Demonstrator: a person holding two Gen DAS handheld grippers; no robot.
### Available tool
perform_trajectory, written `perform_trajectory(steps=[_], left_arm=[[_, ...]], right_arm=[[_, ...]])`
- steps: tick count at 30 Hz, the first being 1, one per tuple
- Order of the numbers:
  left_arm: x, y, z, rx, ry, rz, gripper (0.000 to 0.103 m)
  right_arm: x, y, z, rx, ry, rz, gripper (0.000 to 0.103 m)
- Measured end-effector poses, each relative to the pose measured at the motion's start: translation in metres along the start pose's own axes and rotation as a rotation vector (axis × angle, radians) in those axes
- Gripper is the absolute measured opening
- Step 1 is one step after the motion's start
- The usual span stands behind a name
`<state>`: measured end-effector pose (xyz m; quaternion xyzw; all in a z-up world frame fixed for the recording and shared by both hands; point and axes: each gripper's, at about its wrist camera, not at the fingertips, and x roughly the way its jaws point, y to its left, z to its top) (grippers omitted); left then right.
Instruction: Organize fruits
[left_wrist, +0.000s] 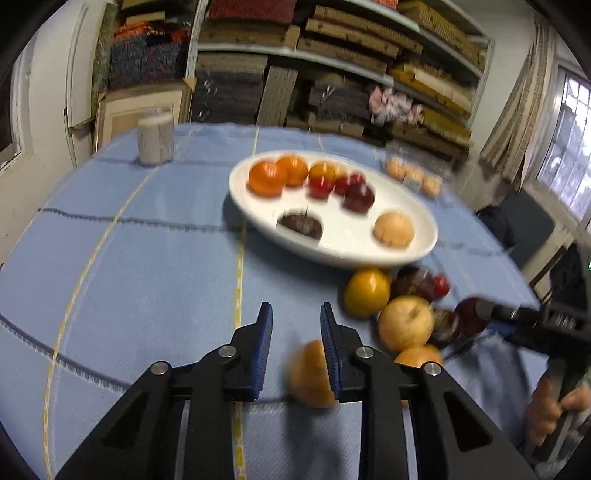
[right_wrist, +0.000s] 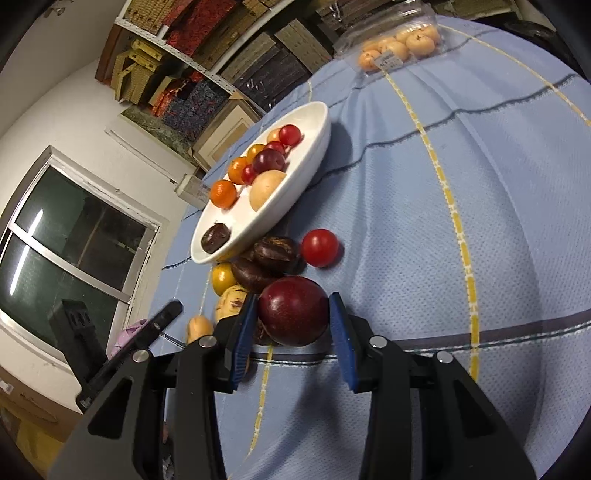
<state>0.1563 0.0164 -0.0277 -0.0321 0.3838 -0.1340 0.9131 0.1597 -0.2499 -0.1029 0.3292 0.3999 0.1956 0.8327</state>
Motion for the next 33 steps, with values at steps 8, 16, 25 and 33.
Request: perform_trajectory(steps=[8, 16, 25, 33], left_arm=[[-0.012, -0.026, -0.018, 0.119, -0.019, -0.021, 0.059], [-0.022, -0.037, -0.02, 0.146, -0.071, -0.077, 0.071], [-0.001, -0.051, -0.026, 0.213, -0.015, -0.019, 0.073], [0.019, -0.023, -0.017, 0.121, 0.058, 0.001, 0.07]], right_arm=[[0.0, 0.001, 0.0, -0.008, 0.008, -0.008, 0.039], [0.0, 0.0, 0.0, -0.007, 0.011, -0.014, 0.039], [0.002, 0.001, 0.0, -0.011, 0.013, -0.019, 0.039], [0.003, 0.0, -0.001, -0.005, 0.017, -0.018, 0.039]])
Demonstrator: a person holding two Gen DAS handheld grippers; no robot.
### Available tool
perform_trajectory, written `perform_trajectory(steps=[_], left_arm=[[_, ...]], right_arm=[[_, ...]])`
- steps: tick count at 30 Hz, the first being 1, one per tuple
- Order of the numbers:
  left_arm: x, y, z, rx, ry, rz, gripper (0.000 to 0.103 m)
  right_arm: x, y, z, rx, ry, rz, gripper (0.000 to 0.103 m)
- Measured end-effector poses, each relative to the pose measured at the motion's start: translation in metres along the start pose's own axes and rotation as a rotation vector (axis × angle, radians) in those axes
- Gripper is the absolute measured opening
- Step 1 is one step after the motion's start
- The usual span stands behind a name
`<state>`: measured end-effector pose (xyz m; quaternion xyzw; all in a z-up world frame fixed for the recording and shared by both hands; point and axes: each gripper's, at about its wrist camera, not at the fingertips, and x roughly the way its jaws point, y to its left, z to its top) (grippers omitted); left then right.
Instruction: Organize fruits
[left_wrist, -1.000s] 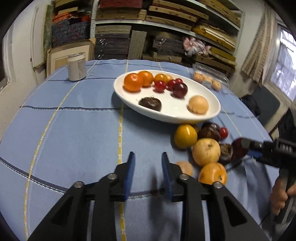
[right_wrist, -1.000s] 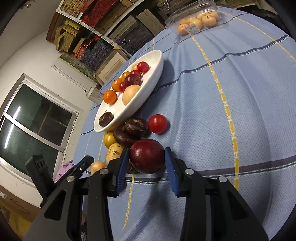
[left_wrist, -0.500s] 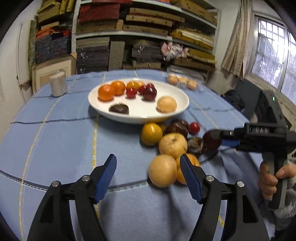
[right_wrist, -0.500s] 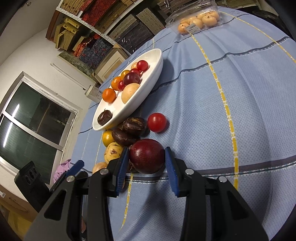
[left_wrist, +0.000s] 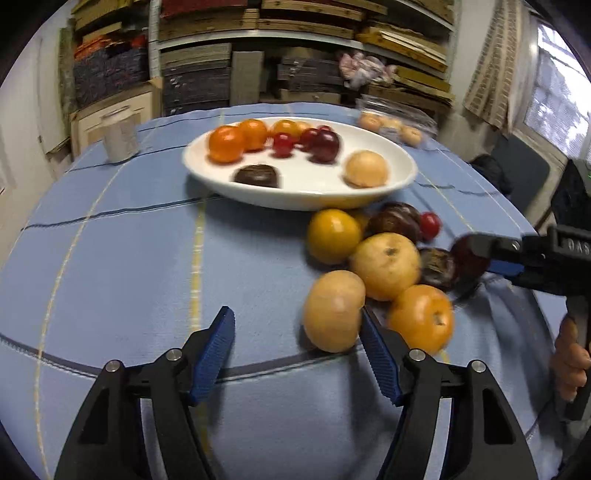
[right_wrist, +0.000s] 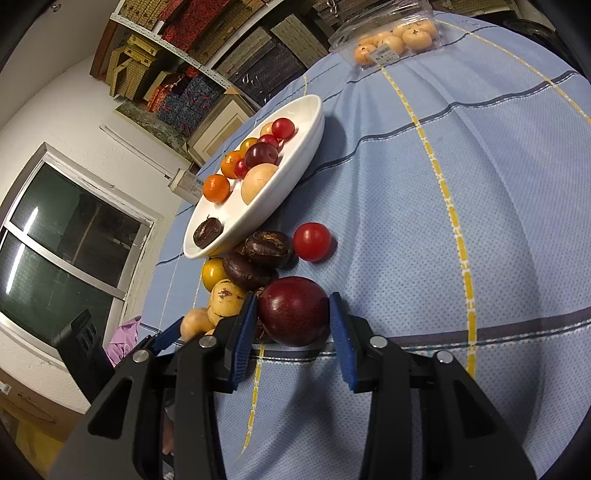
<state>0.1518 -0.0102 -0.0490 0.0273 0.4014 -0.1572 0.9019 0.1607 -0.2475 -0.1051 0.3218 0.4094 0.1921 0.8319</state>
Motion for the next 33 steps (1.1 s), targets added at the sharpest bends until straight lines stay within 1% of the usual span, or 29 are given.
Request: perform_trajectory(steps=[2, 4, 5, 6, 7, 9, 12, 13, 15, 18, 20, 22, 25, 26, 29, 30, 31, 32, 33], left_arm=[[-0.003, 0.004, 0.001, -0.009, -0.016, 0.012, 0.065], [-0.001, -0.003, 0.003, 0.029, -0.017, 0.011, 0.052], [0.001, -0.006, 0.003, 0.044, -0.011, 0.008, 0.051], [0.004, -0.011, 0.004, 0.064, 0.0, 0.014, 0.046], [0.006, -0.013, 0.004, 0.073, 0.006, 0.003, 0.04], [0.009, -0.013, 0.005, 0.072, 0.018, -0.017, 0.04], [0.02, -0.007, 0.01, 0.032, 0.048, -0.024, 0.042], [0.021, -0.007, 0.012, 0.025, 0.045, -0.026, 0.042], [0.024, -0.008, 0.016, 0.026, 0.044, -0.004, 0.043], [0.023, -0.011, 0.017, 0.039, 0.037, 0.002, 0.042], [0.019, -0.01, 0.017, 0.032, 0.017, 0.004, 0.041], [0.008, -0.003, 0.017, -0.006, -0.034, -0.002, 0.041], [-0.01, 0.003, 0.016, -0.042, -0.079, -0.021, 0.041], [-0.019, 0.004, 0.018, -0.051, -0.108, -0.029, 0.041], [-0.033, 0.005, 0.035, -0.061, -0.154, -0.038, 0.041], [-0.036, 0.007, 0.047, -0.066, -0.164, -0.035, 0.041], [-0.036, 0.009, 0.059, -0.073, -0.171, -0.027, 0.041], [-0.035, 0.011, 0.067, -0.078, -0.173, -0.022, 0.041], [-0.031, 0.013, 0.081, -0.087, -0.172, -0.019, 0.041]], right_arm=[[0.0, 0.001, -0.001, -0.003, 0.001, -0.002, 0.039], [0.001, 0.001, -0.001, -0.006, 0.002, -0.004, 0.039], [0.001, 0.001, -0.002, -0.006, 0.003, -0.005, 0.039], [0.001, 0.001, -0.002, -0.005, 0.004, -0.005, 0.039], [0.001, 0.001, -0.002, -0.004, 0.004, -0.005, 0.039], [0.002, 0.001, -0.002, -0.004, 0.004, -0.006, 0.039], [0.003, 0.001, -0.001, -0.006, 0.008, -0.012, 0.039], [0.003, 0.0, -0.002, -0.006, 0.009, -0.014, 0.039], [0.004, 0.0, -0.002, -0.007, 0.01, -0.017, 0.039], [0.004, 0.0, -0.002, -0.009, 0.009, -0.019, 0.039], [0.003, 0.001, -0.002, -0.015, 0.005, -0.021, 0.039], [0.002, 0.002, -0.002, -0.017, 0.001, -0.015, 0.039], [-0.005, 0.003, 0.0, -0.014, -0.019, 0.018, 0.039], [-0.009, 0.004, 0.001, -0.014, -0.033, 0.029, 0.039], [-0.019, 0.008, 0.009, 0.01, -0.065, 0.084, 0.039], [-0.022, 0.011, 0.014, 0.013, -0.071, 0.098, 0.039], [-0.023, 0.016, 0.02, 0.007, -0.078, 0.104, 0.039], [-0.024, 0.024, 0.03, -0.011, -0.091, 0.096, 0.039], [-0.024, 0.032, 0.04, -0.029, -0.102, 0.083, 0.039]])
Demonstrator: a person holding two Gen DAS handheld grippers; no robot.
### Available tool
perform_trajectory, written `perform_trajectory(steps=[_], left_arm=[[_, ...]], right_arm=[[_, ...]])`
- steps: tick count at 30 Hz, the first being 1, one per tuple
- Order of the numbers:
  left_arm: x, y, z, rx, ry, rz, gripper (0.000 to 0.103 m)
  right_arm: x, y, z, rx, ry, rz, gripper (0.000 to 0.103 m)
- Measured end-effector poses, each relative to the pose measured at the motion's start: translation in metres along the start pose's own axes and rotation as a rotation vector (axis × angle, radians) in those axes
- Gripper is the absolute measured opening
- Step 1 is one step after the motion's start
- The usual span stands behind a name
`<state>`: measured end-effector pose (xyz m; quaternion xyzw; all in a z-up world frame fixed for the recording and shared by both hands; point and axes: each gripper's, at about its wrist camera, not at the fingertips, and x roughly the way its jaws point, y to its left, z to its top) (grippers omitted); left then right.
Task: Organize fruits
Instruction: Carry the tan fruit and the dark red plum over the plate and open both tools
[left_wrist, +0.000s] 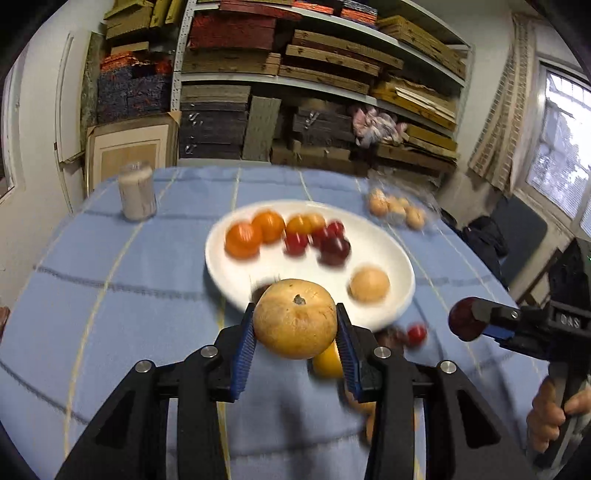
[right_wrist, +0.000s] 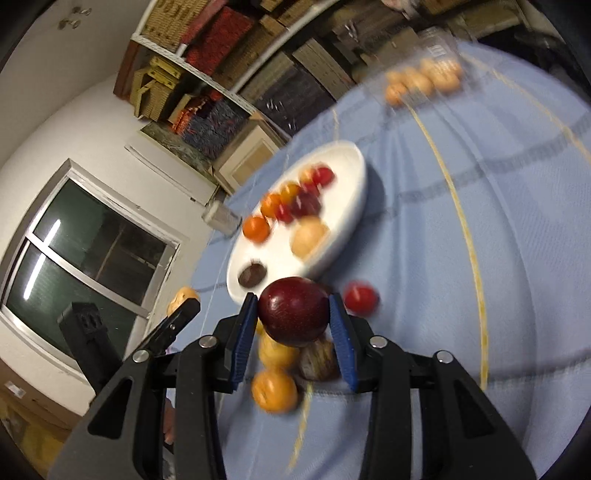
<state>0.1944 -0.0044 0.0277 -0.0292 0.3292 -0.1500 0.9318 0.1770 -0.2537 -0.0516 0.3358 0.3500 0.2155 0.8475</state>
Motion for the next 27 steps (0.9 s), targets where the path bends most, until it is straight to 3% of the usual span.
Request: perform_trajectory(steps=[5, 11, 12, 13, 15, 18, 21, 27], left_arm=[[0.035, -0.003, 0.023, -0.002, 0.014, 0.027, 0.041], [0.087, -0.004, 0.026, 0.002, 0.077, 0.053, 0.042], [0.09, -0.005, 0.024, 0.011, 0.078, 0.058, 0.047], [0.09, -0.005, 0.022, 0.021, 0.079, 0.06, 0.062], [0.084, -0.005, 0.021, 0.027, 0.057, 0.072, 0.073], [0.062, -0.002, 0.021, 0.014, 0.021, 0.059, 0.073], [0.034, 0.0, 0.009, 0.001, -0.012, 0.045, 0.082], [0.017, -0.01, -0.038, 0.049, 0.047, 0.029, 0.084]], right_arm=[[0.04, 0.024, 0.039, -0.069, 0.003, -0.052, 0.039], [0.088, 0.028, 0.061, -0.177, -0.024, -0.24, 0.04], [0.094, 0.027, 0.06, -0.184, -0.018, -0.25, 0.042], [0.097, 0.025, 0.06, -0.19, -0.005, -0.255, 0.044], [0.091, 0.02, 0.059, -0.181, -0.022, -0.252, 0.052], [0.068, 0.024, 0.054, -0.187, -0.064, -0.22, 0.052], [0.04, 0.032, 0.042, -0.221, -0.108, -0.206, 0.058], [0.015, 0.007, -0.003, -0.156, -0.084, -0.184, 0.064]])
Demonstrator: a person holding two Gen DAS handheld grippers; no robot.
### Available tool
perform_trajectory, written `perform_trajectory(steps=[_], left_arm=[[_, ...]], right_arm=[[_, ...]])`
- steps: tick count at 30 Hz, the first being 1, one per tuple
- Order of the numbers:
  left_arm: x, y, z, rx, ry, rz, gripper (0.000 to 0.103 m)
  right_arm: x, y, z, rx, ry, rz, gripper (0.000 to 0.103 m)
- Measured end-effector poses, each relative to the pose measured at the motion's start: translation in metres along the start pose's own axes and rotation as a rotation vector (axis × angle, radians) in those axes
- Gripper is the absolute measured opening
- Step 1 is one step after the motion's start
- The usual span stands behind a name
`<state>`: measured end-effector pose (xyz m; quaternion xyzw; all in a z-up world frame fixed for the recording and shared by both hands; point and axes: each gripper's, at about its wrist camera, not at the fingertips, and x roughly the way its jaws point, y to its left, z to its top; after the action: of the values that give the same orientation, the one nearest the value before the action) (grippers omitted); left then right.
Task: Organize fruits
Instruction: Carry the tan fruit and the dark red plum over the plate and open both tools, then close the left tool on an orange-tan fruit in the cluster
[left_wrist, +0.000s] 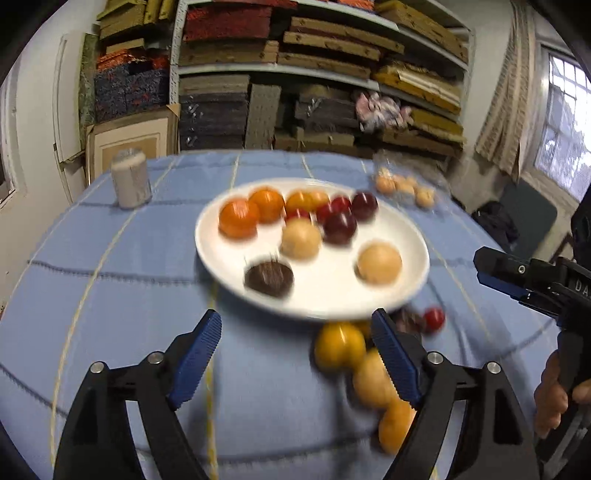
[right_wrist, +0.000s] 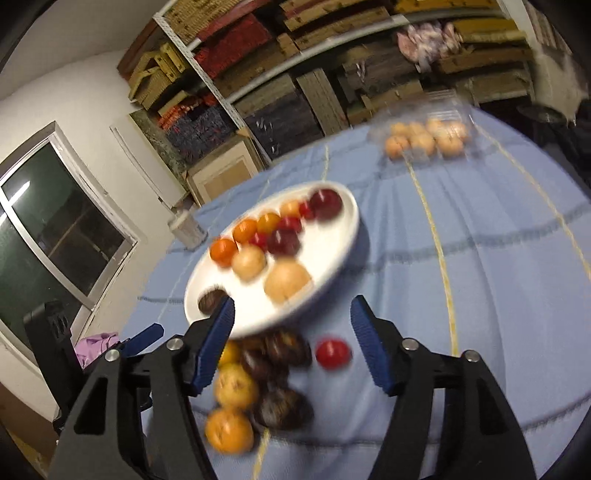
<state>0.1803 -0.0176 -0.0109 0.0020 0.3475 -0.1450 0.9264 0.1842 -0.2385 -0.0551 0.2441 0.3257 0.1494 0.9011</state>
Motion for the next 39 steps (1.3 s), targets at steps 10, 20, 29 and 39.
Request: perform_trajectory(steps=[10, 20, 29, 39], left_arm=[[-0.012, -0.035, -0.033, 0.104, -0.018, 0.042, 0.091], [-0.001, -0.07, -0.048, 0.259, 0.035, 0.027, 0.092], [0.01, -0.078, -0.056, 0.309, 0.088, 0.01, 0.067], [0.01, -0.088, -0.058, 0.36, 0.076, 0.031, 0.049]], right_arm=[[-0.016, -0.009, -0.029, 0.029, 0.053, 0.038, 0.07], [-0.017, -0.007, -0.037, 0.029, 0.097, 0.039, 0.075], [-0.018, -0.008, -0.035, 0.045, 0.1, 0.059, 0.075], [-0.016, -0.007, -0.035, 0.044, 0.109, 0.052, 0.075]])
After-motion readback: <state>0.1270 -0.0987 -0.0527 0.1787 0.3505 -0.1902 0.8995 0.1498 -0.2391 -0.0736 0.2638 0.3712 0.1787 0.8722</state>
